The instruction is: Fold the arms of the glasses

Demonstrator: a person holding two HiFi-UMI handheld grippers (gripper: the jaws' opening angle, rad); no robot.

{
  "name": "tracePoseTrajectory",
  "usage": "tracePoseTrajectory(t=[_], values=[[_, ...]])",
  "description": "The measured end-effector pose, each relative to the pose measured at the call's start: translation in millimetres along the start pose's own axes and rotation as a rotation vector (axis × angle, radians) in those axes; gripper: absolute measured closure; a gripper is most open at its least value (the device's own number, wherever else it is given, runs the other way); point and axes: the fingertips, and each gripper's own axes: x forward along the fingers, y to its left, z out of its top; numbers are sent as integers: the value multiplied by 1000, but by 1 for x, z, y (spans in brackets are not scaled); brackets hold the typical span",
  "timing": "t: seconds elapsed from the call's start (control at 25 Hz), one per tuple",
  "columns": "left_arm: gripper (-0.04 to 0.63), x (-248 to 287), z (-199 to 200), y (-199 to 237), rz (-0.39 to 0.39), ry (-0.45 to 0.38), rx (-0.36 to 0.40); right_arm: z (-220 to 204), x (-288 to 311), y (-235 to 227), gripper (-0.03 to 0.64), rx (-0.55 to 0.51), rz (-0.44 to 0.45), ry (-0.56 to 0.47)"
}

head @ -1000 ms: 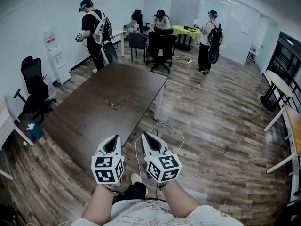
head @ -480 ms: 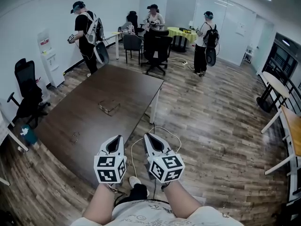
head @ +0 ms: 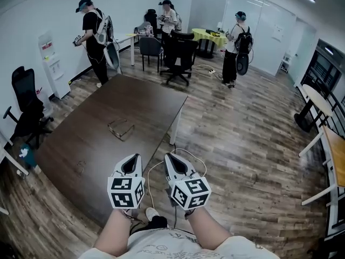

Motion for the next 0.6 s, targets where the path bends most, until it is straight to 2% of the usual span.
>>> tracePoseTrajectory(t=[0.6], values=[[581,119,41,84,43,-14,-36,26,144,-49,601,-6,28,2]])
